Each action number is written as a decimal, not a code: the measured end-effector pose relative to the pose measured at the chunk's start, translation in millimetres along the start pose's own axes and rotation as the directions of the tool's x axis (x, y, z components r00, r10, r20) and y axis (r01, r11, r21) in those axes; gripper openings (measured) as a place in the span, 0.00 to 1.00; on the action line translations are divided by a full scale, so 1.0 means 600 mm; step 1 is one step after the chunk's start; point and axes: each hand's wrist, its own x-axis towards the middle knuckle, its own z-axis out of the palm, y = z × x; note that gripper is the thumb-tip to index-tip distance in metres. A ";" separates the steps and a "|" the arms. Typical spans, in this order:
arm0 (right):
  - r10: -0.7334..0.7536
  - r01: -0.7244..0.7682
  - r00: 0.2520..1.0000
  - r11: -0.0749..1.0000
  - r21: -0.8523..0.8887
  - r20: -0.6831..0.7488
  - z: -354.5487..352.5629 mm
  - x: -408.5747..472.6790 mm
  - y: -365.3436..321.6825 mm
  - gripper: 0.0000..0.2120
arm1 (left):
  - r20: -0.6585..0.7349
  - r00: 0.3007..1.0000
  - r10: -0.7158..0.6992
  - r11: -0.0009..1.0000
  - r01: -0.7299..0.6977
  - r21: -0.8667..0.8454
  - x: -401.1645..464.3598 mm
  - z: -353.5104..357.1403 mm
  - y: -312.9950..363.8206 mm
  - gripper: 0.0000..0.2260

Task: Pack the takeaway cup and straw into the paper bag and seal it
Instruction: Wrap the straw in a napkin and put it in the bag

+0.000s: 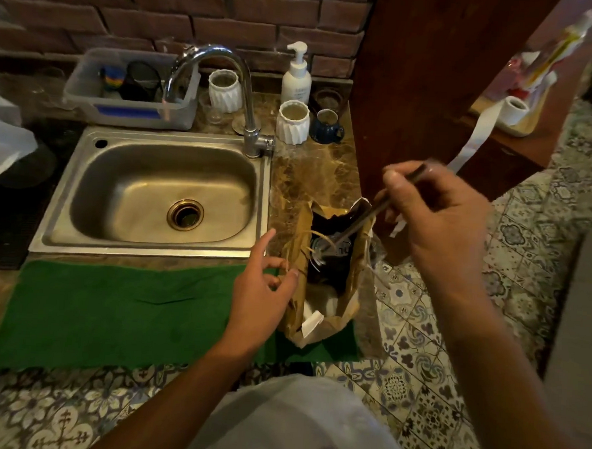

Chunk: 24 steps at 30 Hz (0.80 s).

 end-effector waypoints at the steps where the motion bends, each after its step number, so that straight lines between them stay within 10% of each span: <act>1: 0.000 0.002 0.999 0.999 -0.041 0.047 0.004 -0.013 0.010 0.03 | 0.005 1.000 0.006 1.000 -0.006 0.006 0.001 0.001 0.001 0.34; 12: 0.024 0.041 0.930 0.985 0.169 -0.367 -0.031 -0.024 0.018 0.07 | -0.013 0.999 -0.031 0.999 0.031 0.032 0.010 0.004 0.000 0.31; 24: -0.032 0.055 0.992 0.980 -0.192 0.121 0.029 -0.079 0.096 0.15 | -0.030 0.999 -0.020 0.999 0.020 0.030 0.004 0.005 0.004 0.29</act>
